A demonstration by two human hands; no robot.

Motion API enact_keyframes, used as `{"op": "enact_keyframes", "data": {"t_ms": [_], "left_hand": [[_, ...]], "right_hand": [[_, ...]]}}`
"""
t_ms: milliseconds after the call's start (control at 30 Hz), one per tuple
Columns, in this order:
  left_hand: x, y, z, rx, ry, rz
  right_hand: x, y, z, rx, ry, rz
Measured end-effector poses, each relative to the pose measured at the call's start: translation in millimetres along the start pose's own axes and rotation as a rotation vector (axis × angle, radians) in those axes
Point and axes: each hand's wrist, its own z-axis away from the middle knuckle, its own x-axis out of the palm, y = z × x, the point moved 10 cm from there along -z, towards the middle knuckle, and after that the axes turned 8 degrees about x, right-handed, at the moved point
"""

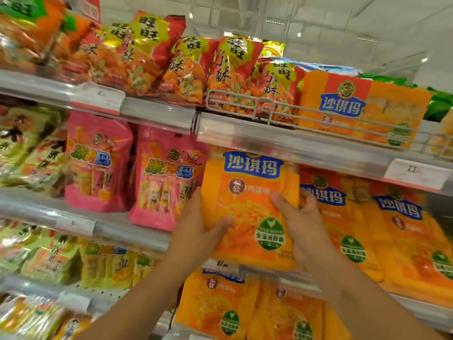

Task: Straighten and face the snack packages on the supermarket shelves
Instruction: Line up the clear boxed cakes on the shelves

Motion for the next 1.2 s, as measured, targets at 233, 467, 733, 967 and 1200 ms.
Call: {"op": "enact_keyframes", "data": {"t_ms": [233,467,733,967,1200], "left_hand": [[9.7,-27.2,-31.8,-0.019,-0.015,-0.081],[22.9,-44.8,-44.2,-0.07,-0.044,-0.259],[31.5,-39.8,-44.7,0.001,-0.119,-0.5],[36.2,-8.3,-20.1,0.341,-0.146,-0.725],[51.7,-6.7,-24.2,0.512,-0.278,-0.857]], "right_hand": [[6.8,-3.6,-20.6,-0.136,0.037,0.067],[13.1,-1.5,-39.6,-0.232,0.156,0.296],[25.6,-1.0,-43.5,-0.281,0.248,0.783],[46.2,16.8,0.1,-0.534,0.196,1.18],[51.1,44.4,7.2,-0.423,0.05,1.613]]}}
